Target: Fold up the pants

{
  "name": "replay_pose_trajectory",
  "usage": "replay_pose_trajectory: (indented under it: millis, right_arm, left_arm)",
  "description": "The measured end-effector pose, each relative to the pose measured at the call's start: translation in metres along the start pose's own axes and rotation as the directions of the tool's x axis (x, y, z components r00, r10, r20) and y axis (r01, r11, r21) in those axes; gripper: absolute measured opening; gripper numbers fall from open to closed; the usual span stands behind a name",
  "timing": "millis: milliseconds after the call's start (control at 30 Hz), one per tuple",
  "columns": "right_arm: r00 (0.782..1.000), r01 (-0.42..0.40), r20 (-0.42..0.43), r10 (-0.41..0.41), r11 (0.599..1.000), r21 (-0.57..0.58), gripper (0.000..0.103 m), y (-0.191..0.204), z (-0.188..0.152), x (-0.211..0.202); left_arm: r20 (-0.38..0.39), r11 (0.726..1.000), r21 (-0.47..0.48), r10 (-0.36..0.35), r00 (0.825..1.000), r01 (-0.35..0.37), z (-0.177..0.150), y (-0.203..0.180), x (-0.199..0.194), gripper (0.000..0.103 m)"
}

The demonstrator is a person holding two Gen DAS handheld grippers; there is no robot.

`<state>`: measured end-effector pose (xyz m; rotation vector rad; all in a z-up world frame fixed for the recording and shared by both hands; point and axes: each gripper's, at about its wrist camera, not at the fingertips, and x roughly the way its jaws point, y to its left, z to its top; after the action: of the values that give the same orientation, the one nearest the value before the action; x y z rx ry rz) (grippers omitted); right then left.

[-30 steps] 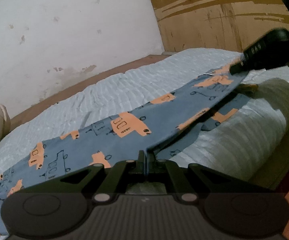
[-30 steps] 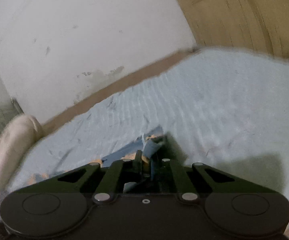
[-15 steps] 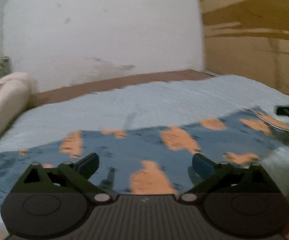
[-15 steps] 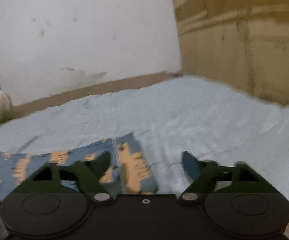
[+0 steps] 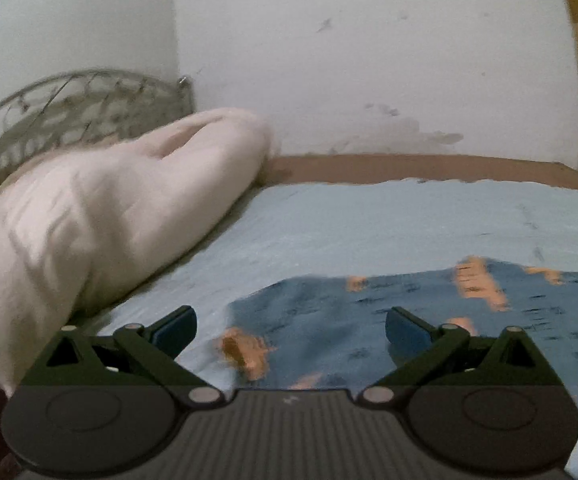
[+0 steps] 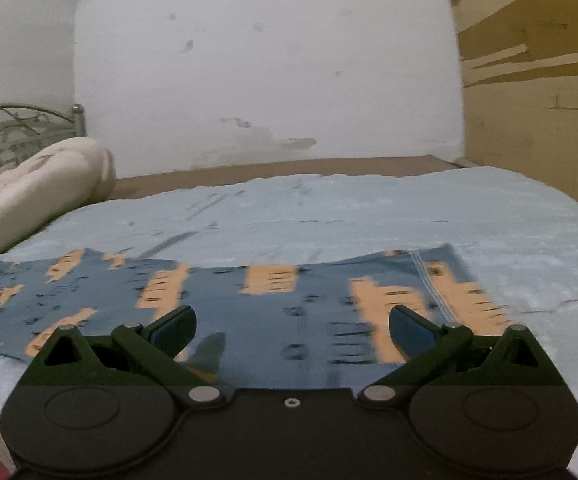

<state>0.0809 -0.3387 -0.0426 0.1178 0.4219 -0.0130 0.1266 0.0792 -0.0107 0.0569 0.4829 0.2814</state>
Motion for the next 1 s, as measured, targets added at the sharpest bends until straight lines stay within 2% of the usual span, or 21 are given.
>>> replay_pose_trajectory:
  millis: [67, 133, 267, 333, 400, 467, 500, 533, 667, 800, 867, 933, 1000]
  right_arm:
    - [1.000, -0.018, -0.010, 0.018, 1.000, -0.002, 0.102, 0.009, -0.001, 0.006]
    - [0.999, -0.031, -0.021, 0.031, 0.999, -0.015, 0.102, 0.018, -0.002, 0.010]
    - [0.998, -0.050, -0.026, 0.049, 0.998, -0.036, 0.102, 0.030, -0.002, 0.013]
    - [0.998, -0.051, -0.028, 0.050, 0.998, -0.041, 0.102, 0.031, -0.001, 0.013]
    - [0.998, -0.050, -0.032, 0.049, 0.998, -0.044, 0.102, 0.031, 0.000, 0.012]
    - [0.999, -0.043, -0.033, 0.042, 0.998, -0.043, 0.102, 0.030, 0.001, 0.011]
    - [0.999, -0.039, -0.032, 0.037, 0.998, -0.040, 0.102, 0.029, 0.002, 0.011]
    - [0.999, -0.035, -0.032, 0.034, 0.999, -0.037, 0.102, 0.028, 0.002, 0.011]
    - [0.999, -0.040, -0.035, 0.039, 0.998, -0.039, 0.102, 0.028, 0.002, 0.011]
    - [0.999, -0.042, -0.034, 0.041, 0.998, -0.039, 0.102, 0.027, 0.002, 0.010]
    - [0.999, -0.038, -0.038, 0.036, 0.999, -0.040, 0.102, 0.026, 0.001, 0.012]
    - [0.998, -0.030, -0.053, 0.028, 0.999, -0.036, 0.102, 0.024, 0.000, 0.015]
    - [0.997, -0.025, -0.075, 0.022, 0.999, -0.044, 0.102, 0.023, -0.003, 0.019]
  left_arm:
    - [-0.027, 1.000, -0.031, -0.007, 1.000, 0.006, -0.004, 0.022, 0.012, 0.102]
    - [-0.059, 0.995, -0.084, -0.054, 0.997, 0.049, -0.010, 0.047, 0.023, 0.102]
    - [-0.095, 0.956, -0.269, -0.144, 0.985, 0.113, -0.020, 0.081, 0.036, 0.101]
    - [-0.092, 0.926, -0.343, -0.198, 0.976, 0.156, -0.021, 0.088, 0.040, 0.086]
    - [-0.122, 0.912, -0.385, -0.202, 0.972, 0.141, -0.023, 0.091, 0.046, 0.076]
    - [-0.145, 0.919, -0.378, -0.179, 0.973, 0.112, -0.024, 0.090, 0.050, 0.055]
    - [-0.146, 0.917, -0.379, -0.196, 0.970, 0.128, -0.022, 0.090, 0.050, 0.033]
    - [-0.146, 0.910, -0.393, -0.205, 0.968, 0.133, -0.020, 0.087, 0.050, 0.023]
    - [-0.124, 0.907, -0.414, -0.145, 0.982, 0.082, -0.006, 0.090, 0.039, 0.017]
    - [-0.073, 0.906, -0.412, -0.136, 0.988, 0.094, 0.002, 0.099, 0.027, 0.016]
    - [-0.107, 0.912, -0.401, -0.140, 0.984, 0.086, 0.000, 0.099, 0.036, 0.016]
    - [-0.169, 0.911, -0.407, -0.153, 0.974, 0.072, -0.009, 0.101, 0.053, 0.017]
    - [-0.186, 0.905, -0.418, -0.168, 0.968, 0.076, -0.015, 0.102, 0.060, 0.022]
